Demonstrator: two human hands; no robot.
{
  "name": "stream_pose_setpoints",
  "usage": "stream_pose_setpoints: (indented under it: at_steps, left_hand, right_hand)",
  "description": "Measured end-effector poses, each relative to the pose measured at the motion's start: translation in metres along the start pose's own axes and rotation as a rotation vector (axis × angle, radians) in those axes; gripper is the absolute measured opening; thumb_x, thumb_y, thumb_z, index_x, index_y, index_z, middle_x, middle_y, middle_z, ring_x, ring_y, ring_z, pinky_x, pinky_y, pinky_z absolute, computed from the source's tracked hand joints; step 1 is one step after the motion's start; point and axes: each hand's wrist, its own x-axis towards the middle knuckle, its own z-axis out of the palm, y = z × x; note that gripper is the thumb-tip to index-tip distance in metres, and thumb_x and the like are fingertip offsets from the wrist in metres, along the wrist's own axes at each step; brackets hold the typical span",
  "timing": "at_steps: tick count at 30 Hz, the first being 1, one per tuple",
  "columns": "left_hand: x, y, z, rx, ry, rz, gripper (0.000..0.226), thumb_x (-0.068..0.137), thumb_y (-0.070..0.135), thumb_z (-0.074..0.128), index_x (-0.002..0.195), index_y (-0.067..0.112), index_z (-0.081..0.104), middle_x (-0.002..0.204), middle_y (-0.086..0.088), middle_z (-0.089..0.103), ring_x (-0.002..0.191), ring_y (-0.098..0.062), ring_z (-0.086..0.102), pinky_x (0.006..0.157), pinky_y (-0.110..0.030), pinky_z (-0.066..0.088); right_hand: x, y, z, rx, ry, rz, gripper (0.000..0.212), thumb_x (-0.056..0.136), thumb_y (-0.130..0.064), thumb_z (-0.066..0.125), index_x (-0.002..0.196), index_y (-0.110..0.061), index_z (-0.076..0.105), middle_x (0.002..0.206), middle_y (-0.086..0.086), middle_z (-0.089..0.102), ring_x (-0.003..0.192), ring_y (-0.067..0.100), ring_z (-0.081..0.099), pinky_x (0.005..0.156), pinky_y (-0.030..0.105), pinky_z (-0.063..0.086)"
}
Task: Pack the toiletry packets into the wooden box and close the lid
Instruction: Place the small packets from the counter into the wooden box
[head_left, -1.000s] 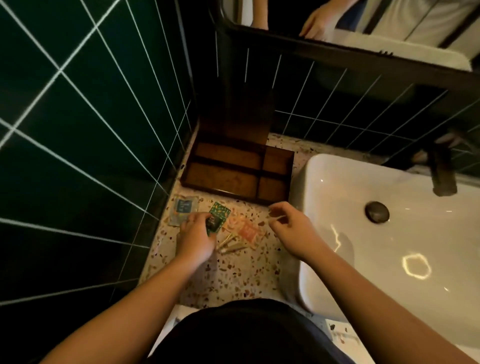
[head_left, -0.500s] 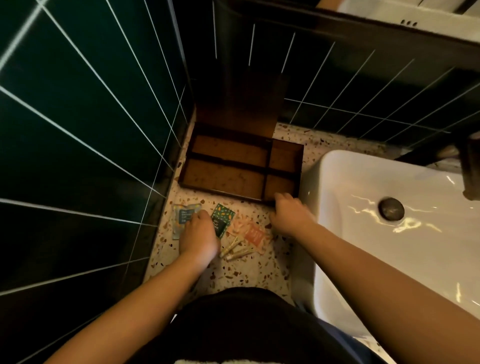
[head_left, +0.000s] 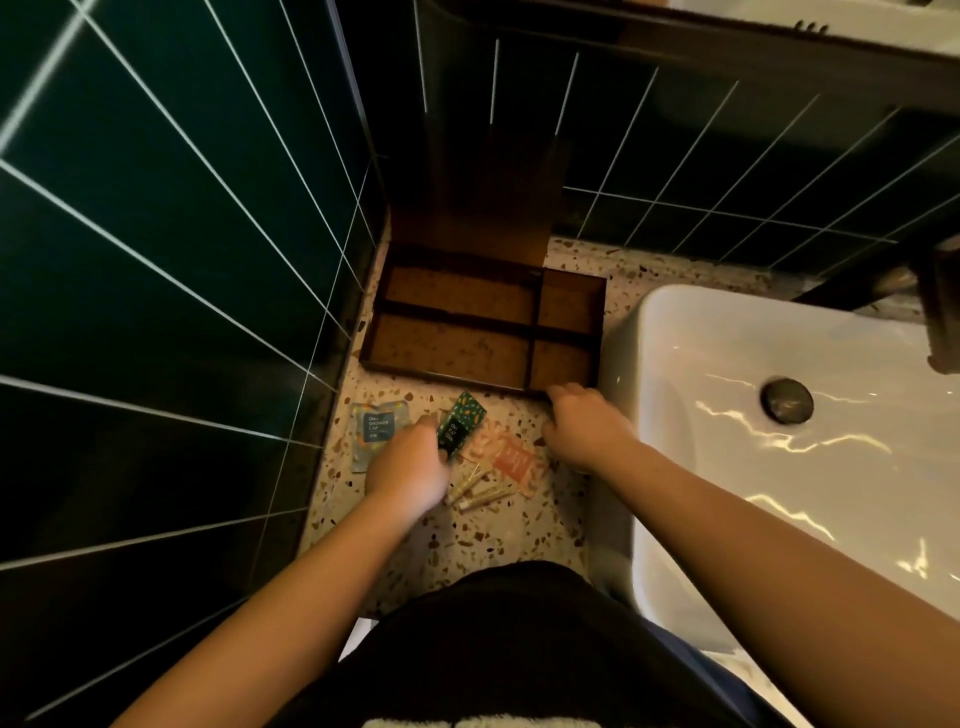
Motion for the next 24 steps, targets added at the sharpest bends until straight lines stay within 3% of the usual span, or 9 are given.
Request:
stream_pose_setpoints:
  at_steps: [5, 8, 11, 18, 24]
  left_hand:
    - [0.008, 0.02, -0.032, 0.001, 0.083, 0.123, 0.036, 0.095, 0.012, 0.054, 0.129, 0.024, 0.056, 0.117, -0.003, 0.065, 0.098, -0.029, 0.065, 0.082, -0.048, 0.057]
    - [0.023, 0.038, -0.053, 0.078, 0.144, 0.2, 0.048, 0.093, 0.009, 0.057, 0.137, 0.027, 0.052, 0.128, -0.002, 0.061, 0.119, -0.031, 0.055, 0.099, -0.051, 0.044]
    - [0.042, 0.06, -0.067, 0.159, 0.18, 0.221, 0.049, 0.094, 0.011, 0.054, 0.136, 0.035, 0.052, 0.127, -0.001, 0.059, 0.122, -0.032, 0.046, 0.099, -0.051, 0.033]
    - [0.088, 0.091, -0.066, 0.371, 0.042, 0.195, 0.046, 0.095, 0.014, 0.055, 0.136, 0.034, 0.052, 0.135, -0.006, 0.057, 0.134, -0.038, 0.036, 0.112, -0.063, 0.022]
    - [0.113, 0.08, -0.05, 0.438, -0.078, 0.14, 0.053, 0.095, 0.011, 0.056, 0.143, 0.031, 0.047, 0.142, -0.009, 0.053, 0.137, -0.039, 0.033, 0.115, -0.062, 0.02]
  right_hand:
    - [-0.002, 0.001, 0.0, 0.013, 0.002, -0.009, 0.048, 0.089, -0.027, 0.048, 0.135, -0.012, 0.05, 0.134, 0.014, 0.055, 0.123, 0.036, 0.051, 0.098, 0.045, 0.048]
    - [-0.001, 0.002, 0.0, 0.028, 0.002, -0.007, 0.047, 0.09, -0.028, 0.048, 0.134, -0.011, 0.05, 0.133, 0.015, 0.055, 0.123, 0.036, 0.051, 0.096, 0.044, 0.048]
    - [-0.001, 0.003, 0.001, 0.035, 0.013, -0.02, 0.049, 0.09, -0.027, 0.048, 0.137, -0.011, 0.049, 0.135, 0.015, 0.055, 0.124, 0.035, 0.05, 0.098, 0.044, 0.049]
    - [-0.001, 0.003, 0.003, 0.031, 0.025, -0.029, 0.055, 0.091, -0.029, 0.048, 0.143, -0.013, 0.045, 0.141, 0.013, 0.053, 0.129, 0.032, 0.049, 0.103, 0.044, 0.047]
    - [0.0, 0.004, 0.004, 0.04, 0.043, -0.026, 0.056, 0.091, -0.029, 0.048, 0.144, -0.012, 0.044, 0.144, 0.012, 0.051, 0.131, 0.032, 0.048, 0.105, 0.043, 0.046]
